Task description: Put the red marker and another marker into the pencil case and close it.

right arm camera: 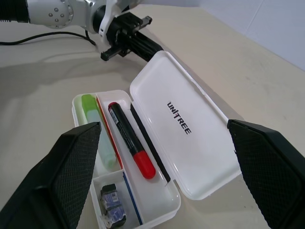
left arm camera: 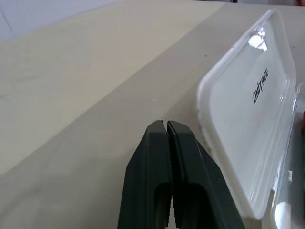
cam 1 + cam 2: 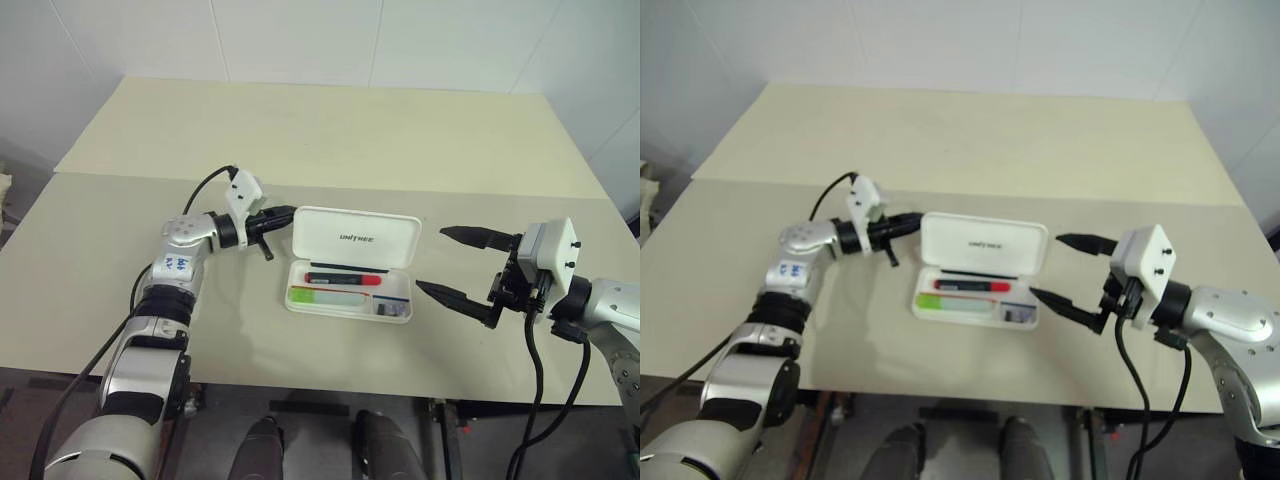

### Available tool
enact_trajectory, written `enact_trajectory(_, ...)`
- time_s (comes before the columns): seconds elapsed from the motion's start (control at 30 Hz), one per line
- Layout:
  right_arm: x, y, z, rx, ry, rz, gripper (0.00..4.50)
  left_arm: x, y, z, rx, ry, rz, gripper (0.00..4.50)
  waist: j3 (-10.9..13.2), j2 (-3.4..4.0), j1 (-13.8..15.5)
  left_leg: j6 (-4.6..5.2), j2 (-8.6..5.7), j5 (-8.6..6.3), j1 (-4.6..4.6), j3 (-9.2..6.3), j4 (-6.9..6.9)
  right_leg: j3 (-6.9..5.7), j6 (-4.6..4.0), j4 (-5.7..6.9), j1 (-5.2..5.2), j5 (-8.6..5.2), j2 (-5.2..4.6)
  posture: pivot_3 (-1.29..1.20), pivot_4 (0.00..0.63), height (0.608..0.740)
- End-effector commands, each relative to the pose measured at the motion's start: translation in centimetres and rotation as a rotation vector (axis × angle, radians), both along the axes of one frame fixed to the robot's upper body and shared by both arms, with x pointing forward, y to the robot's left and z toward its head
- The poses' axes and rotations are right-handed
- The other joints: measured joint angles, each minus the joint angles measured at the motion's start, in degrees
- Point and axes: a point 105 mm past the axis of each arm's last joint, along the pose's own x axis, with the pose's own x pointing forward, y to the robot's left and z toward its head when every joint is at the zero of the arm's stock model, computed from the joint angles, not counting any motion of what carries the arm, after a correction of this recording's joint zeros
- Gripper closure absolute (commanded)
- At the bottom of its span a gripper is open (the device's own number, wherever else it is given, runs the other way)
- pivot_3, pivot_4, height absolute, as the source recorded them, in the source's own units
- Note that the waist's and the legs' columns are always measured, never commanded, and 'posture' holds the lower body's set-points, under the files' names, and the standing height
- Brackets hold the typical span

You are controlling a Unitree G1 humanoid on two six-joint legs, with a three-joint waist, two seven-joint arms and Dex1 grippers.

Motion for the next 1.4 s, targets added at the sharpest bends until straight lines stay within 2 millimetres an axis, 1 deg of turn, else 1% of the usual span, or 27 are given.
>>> enact_trajectory(0.03,-0.6,0.6,0.9,-0.001,-0.052,0.018,0.00,-0.1,-1.7,2.0,-0.015,-0.069,-0.063,4.46,0.00,0.00,0.09,-0.01,0.00,0.00,0.00,0.00,0.00,0.00,0.00,0.00,0.00,0.00,-0.01,0.00,0.150,0.740)
enact_trajectory(0.1,-0.5,0.7,0.9,0.003,-0.054,0.016,0.00,-0.4,-2.0,2.5,-0.028,-0.080,-0.088,4.46,0.00,0.00,0.11,-0.01,-0.01,0.00,-0.01,0.00,0.00,0.00,0.00,-0.02,0.00,0.00,-0.01,0.00,0.150,0.740)
enact_trajectory(0.23,-0.6,0.7,0.9,0.006,-0.053,0.012,0.00,-1.0,-2.0,3.2,-0.048,-0.112,-0.138,4.46,0.00,0.00,0.02,-0.01,0.00,0.00,-0.02,0.00,-0.01,0.00,0.00,-0.05,0.00,0.00,-0.01,0.00,0.150,0.740)
enact_trajectory(0.33,-0.6,0.7,0.8,0.008,-0.051,0.007,0.00,-2.4,-2.2,3.9,-0.063,-0.141,-0.232,4.46,0.00,0.00,0.08,-0.01,0.00,0.00,-0.02,0.00,-0.01,0.00,0.00,-0.04,0.00,0.00,0.00,0.00,0.150,0.740)
enact_trajectory(0.43,-0.6,0.7,0.8,0.010,-0.050,0.002,0.00,-3.8,-2.4,3.7,-0.040,-0.137,-0.330,4.46,0.00,0.00,0.08,-0.01,0.00,0.00,-0.03,0.01,-0.01,0.00,0.00,-0.05,0.00,0.00,-0.01,0.00,0.150,0.740)
enact_trajectory(0.5,-0.6,0.6,0.8,0.010,-0.049,0.000,0.00,-5.5,-2.7,3.1,0.013,-0.129,-0.441,4.46,0.00,0.01,-0.05,-0.01,0.00,0.00,-0.02,0.00,-0.01,0.00,0.00,-0.05,0.00,0.00,-0.01,0.00,0.150,0.740)
enact_trajectory(0.57,-0.6,0.6,0.7,0.010,-0.048,-0.002,0.00,-6.8,-2.9,2.5,0.060,-0.114,-0.516,4.46,0.00,0.01,-0.05,-0.01,0.00,0.00,-0.01,0.01,-0.04,0.00,-0.01,-0.03,0.00,-0.01,-0.01,0.00,0.150,0.740)
enact_trajectory(0.67,-0.6,0.7,0.7,0.011,-0.049,-0.003,0.00,-7.7,-3.4,0.9,0.176,-0.086,-0.573,4.46,0.00,0.00,0.03,-0.01,0.00,0.00,-0.01,0.00,-0.03,0.00,-0.02,-0.03,0.00,-0.01,-0.01,0.00,0.150,0.740)
enact_trajectory(0.8,-0.6,0.7,0.8,0.013,-0.053,-0.003,0.00,-7.6,-3.8,-0.9,0.246,-0.019,-0.562,4.46,0.00,0.00,0.12,-0.01,0.00,0.01,0.00,0.00,0.00,0.00,-0.02,-0.04,0.04,-0.01,-0.01,0.00,0.150,0.740)
enact_trajectory(0.97,-0.6,0.7,0.8,0.013,-0.056,-0.009,0.00,-7.8,-4.4,-1.8,0.266,0.002,-0.570,4.46,0.00,0.01,0.10,-0.01,0.00,0.00,0.00,-0.01,0.00,0.00,-0.03,-0.05,0.04,-0.01,-0.01,0.00,0.150,0.740)
enact_trajectory(1.1,-0.7,0.7,0.6,0.018,-0.060,-0.024,0.00,-8.9,-5.5,-3.4,0.289,0.069,-0.606,4.46,0.00,0.01,0.02,0.00,0.00,0.00,0.00,-0.01,-0.01,0.00,-0.03,-0.05,0.04,-0.01,-0.01,0.00,0.150,0.740)
enact_trajectory(1.23,-0.7,0.7,0.6,0.023,-0.062,-0.033,0.00,-9.4,-6.1,-4.0,0.300,0.102,-0.615,4.46,0.00,0.01,0.07,0.00,0.00,0.00,0.00,-0.01,-0.01,0.00,-0.03,-0.04,0.04,-0.02,-0.01,0.00,0.150,0.740)
enact_trajectory(1.33,-0.8,0.8,0.5,0.027,-0.063,-0.038,0.00,-10.4,-6.7,-4.3,0.303,0.128,-0.655,4.46,0.00,0.01,0.07,0.00,0.00,0.00,0.01,-0.01,0.00,0.00,-0.04,-0.05,0.06,-0.02,-0.01,0.00,0.150,0.740)
enact_trajectory(1.4,-0.8,0.8,0.4,0.030,-0.065,-0.042,0.00,-10.4,-6.7,-4.8,0.331,0.143,-0.649,4.46,-0.01,0.01,0.06,0.00,0.00,0.00,0.03,-0.01,0.00,0.00,-0.05,-0.05,0.08,-0.02,-0.01,0.00,0.150,0.740)
